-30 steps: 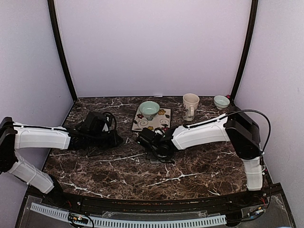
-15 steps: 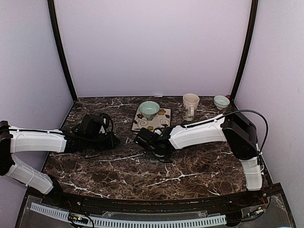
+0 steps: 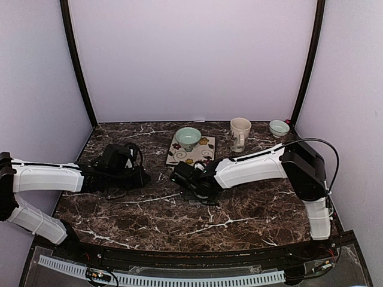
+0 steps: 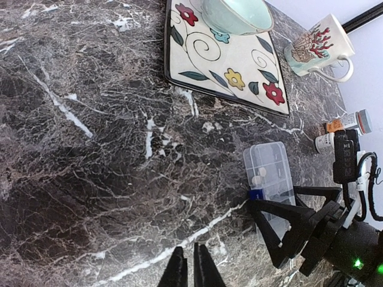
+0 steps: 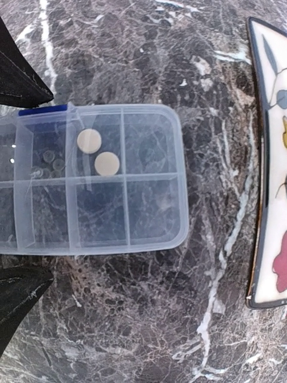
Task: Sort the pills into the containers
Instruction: Position the pill container at the center of the board, then reset both arms
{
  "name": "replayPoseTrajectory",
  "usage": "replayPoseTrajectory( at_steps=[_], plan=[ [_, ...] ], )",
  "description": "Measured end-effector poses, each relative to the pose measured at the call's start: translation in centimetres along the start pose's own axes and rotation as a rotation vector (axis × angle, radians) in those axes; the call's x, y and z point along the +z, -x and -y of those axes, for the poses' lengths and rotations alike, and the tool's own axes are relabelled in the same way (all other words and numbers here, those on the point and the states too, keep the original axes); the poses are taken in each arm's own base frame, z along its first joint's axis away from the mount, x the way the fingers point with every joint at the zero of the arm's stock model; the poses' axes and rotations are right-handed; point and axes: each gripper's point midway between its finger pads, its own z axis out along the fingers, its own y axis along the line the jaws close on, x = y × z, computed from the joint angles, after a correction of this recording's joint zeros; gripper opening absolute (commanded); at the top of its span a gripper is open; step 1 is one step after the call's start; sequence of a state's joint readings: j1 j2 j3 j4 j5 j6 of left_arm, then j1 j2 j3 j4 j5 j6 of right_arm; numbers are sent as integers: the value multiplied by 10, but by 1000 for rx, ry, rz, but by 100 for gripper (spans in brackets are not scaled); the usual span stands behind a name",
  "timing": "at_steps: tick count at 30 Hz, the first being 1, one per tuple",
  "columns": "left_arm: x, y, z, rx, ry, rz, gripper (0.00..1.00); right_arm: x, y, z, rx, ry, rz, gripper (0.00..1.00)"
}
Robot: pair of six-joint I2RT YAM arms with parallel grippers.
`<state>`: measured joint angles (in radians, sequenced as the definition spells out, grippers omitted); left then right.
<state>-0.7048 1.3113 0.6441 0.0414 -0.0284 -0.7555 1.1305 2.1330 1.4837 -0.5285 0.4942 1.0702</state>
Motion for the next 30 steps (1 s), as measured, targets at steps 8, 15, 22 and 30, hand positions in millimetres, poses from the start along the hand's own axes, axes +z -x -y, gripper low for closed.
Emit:
replayPoseTrajectory(
  at_steps=[8,15,22,30],
  plan=[
    [-5,7,-9,25,63,24,13,-32,0,6,-112,-22,7,100],
    [-37,53,12,85,52,178,26,-114,55,5,-146,78,171,100],
    [-84,107,30,188,53,417,55,-197,131,81,-58,58,427,100],
    [-101,147,10,282,218,585,60,-233,163,294,292,-236,725,100]
  ],
)
